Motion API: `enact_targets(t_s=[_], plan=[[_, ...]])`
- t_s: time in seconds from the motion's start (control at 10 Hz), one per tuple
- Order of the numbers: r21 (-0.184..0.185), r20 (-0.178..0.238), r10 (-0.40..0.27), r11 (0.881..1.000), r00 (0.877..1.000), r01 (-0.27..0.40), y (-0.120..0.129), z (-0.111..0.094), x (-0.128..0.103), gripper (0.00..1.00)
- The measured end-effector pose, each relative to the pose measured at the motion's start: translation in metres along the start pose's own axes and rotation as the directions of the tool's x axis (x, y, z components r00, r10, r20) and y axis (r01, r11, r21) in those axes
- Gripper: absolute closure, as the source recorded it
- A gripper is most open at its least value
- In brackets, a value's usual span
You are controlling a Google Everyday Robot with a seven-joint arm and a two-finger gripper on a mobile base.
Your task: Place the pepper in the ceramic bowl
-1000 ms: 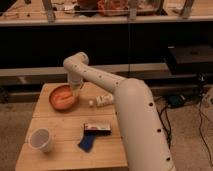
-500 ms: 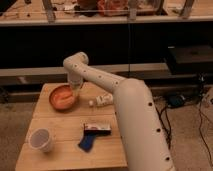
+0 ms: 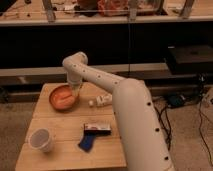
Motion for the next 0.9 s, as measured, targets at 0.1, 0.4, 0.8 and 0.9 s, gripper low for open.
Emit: enact_targets(t_s=[0.1,0.4,0.8,0.9], plan=[[0.000,0.000,0.000,1.000,1.000,0.000,-0.0003,-0.0001,0.0001,0.76],[0.000,-0.001,0.000,1.000,1.000,0.000,-0.0011,0.0002,0.0004,0.76],[-0.001,-0.001,-0.004,1.000,1.000,0.004,-0.0025,0.0008,-0.0014,0.76],[-0.001,-0.001,-0.005,1.000,1.000,0.005,-0.0028,0.0012,-0.0020,0.76]])
